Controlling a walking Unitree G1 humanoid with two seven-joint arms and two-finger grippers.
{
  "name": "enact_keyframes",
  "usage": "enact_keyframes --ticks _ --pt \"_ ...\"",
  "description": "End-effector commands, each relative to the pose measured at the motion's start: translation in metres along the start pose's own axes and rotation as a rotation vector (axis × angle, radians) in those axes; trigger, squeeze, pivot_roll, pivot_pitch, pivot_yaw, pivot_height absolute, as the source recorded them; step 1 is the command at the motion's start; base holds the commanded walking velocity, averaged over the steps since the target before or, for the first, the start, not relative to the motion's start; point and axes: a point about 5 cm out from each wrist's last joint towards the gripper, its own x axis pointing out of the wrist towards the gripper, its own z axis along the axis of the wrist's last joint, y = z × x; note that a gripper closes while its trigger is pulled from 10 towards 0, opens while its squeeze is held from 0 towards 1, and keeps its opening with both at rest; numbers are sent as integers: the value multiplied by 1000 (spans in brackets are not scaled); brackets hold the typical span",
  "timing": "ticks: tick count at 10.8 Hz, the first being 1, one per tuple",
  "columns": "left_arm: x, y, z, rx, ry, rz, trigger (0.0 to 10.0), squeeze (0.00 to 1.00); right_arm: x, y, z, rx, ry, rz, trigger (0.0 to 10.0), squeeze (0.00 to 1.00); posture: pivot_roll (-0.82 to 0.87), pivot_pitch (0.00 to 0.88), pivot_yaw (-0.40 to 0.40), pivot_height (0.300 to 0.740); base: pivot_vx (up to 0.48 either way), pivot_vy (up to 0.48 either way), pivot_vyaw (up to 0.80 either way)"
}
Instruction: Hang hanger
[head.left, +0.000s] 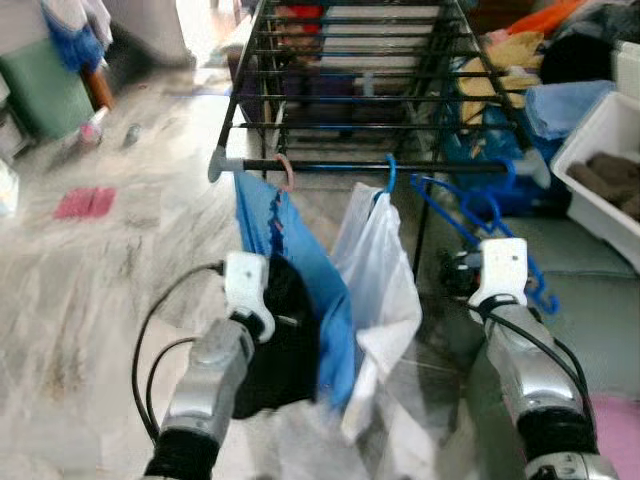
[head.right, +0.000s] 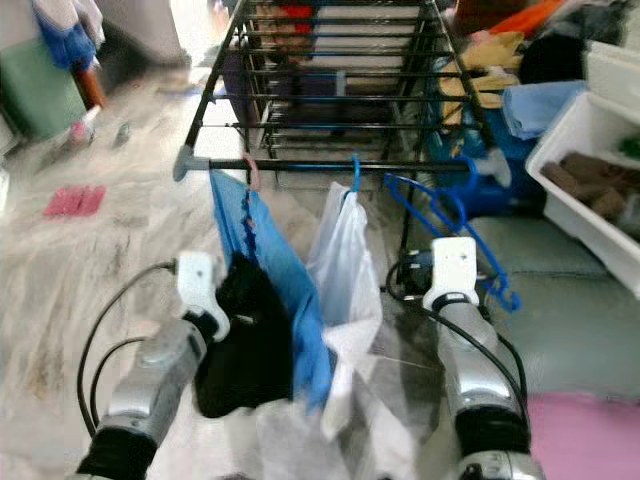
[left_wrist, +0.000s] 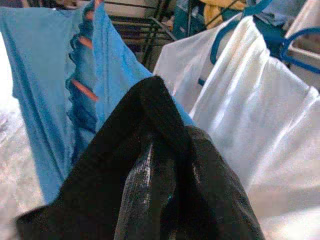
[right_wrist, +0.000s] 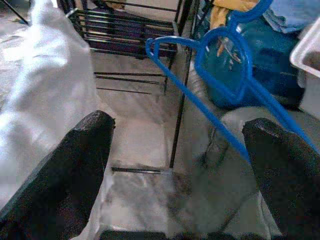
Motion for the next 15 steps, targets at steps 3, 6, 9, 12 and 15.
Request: enact_keyframes --ticks 3,6,9,12,15 --pt "2 -5 11 13 -39 -44 10000 0 -5 7 2 -4 -13 -18 10000 0 -27 67 19 740 0 0 -800" --pt "3 -9 16 6 -66 -77 10000 0 -4 9 6 -5 -24 -25 10000 0 -29 64 22 740 0 0 -219" --pt "3 -11 18 4 -75 -102 10000 0 -5 11 4 -7 -18 -35 10000 0 -28 62 25 740 315 0 -375" --pt "3 -11 17 6 -73 -109 10000 0 -4 9 6 -12 -21 -35 10000 0 -30 61 28 740 356 305 0" --pt "2 -13 15 -1 -68 -110 10000 0 -4 16 5 -19 -15 28 10000 0 -28 63 27 740 315 361 0"
